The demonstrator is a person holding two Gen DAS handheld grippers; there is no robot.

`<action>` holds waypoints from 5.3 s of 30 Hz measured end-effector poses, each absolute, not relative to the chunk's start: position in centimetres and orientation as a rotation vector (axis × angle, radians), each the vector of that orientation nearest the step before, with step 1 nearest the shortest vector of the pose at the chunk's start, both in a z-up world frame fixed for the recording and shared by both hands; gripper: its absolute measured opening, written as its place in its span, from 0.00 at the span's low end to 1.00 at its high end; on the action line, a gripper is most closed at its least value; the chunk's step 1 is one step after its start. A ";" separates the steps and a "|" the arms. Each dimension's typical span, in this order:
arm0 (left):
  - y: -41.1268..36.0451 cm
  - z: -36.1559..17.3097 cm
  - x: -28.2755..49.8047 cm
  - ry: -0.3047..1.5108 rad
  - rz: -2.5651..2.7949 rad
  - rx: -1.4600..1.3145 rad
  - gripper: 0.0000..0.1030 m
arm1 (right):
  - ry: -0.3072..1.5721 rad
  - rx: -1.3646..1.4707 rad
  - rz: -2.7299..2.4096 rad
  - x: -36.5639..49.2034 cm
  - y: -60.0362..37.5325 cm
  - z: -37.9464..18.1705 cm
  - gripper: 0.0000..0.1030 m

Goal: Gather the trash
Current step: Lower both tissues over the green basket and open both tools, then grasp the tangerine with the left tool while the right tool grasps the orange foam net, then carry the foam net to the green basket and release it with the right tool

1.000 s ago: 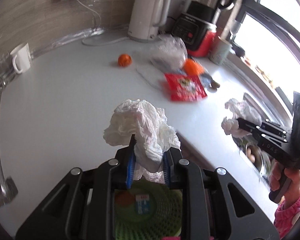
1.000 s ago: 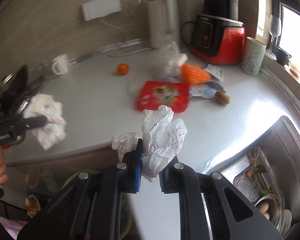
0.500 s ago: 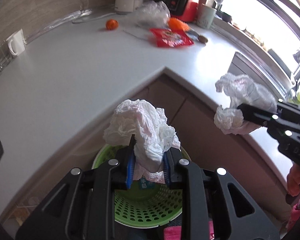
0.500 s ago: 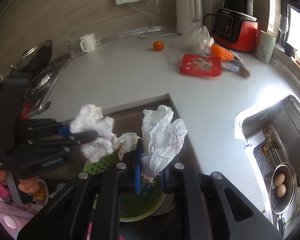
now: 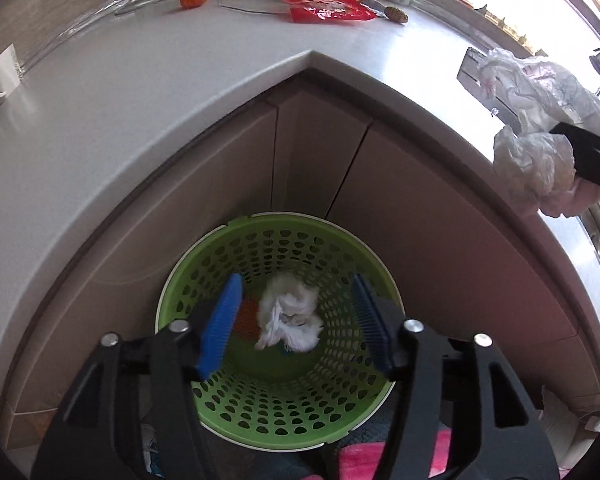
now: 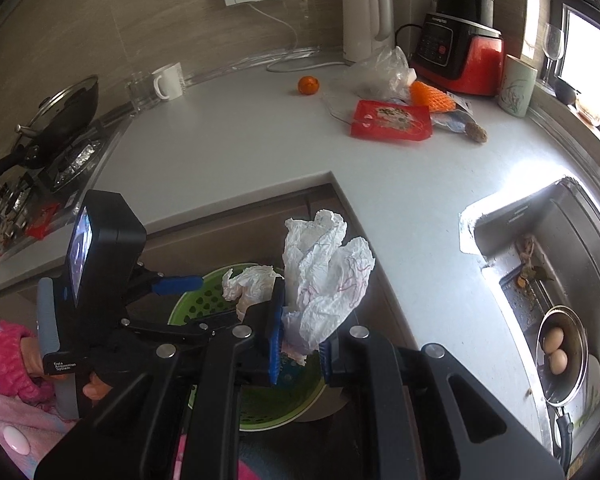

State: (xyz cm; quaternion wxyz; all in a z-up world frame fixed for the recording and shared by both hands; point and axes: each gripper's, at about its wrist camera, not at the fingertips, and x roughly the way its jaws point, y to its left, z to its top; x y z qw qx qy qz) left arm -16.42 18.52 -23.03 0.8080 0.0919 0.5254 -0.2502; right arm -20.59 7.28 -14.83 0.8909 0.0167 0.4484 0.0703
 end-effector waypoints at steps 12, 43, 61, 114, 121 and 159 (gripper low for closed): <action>20.8 -18.9 -15.6 1.051 -0.498 0.204 0.74 | 0.971 0.044 0.198 -20.0 8.7 -16.6 0.16; 23.7 -12.9 -11.9 0.935 -0.364 0.125 0.85 | 0.984 0.053 0.191 -17.3 9.1 -18.3 0.64; 17.4 -11.4 4.6 0.856 -0.289 0.041 0.86 | 0.832 0.050 0.085 -4.2 -3.5 -13.4 0.69; 14.7 -13.0 13.8 0.917 -0.241 -0.001 0.29 | 0.804 0.003 0.118 10.4 -8.0 -14.9 0.11; 16.8 -12.0 5.6 0.945 -0.322 -0.035 0.29 | 0.784 0.050 0.190 2.8 -4.2 -12.0 0.11; 19.3 -19.7 -16.2 1.094 -0.511 0.194 0.71 | 0.949 0.102 0.212 -18.9 8.0 -16.5 0.12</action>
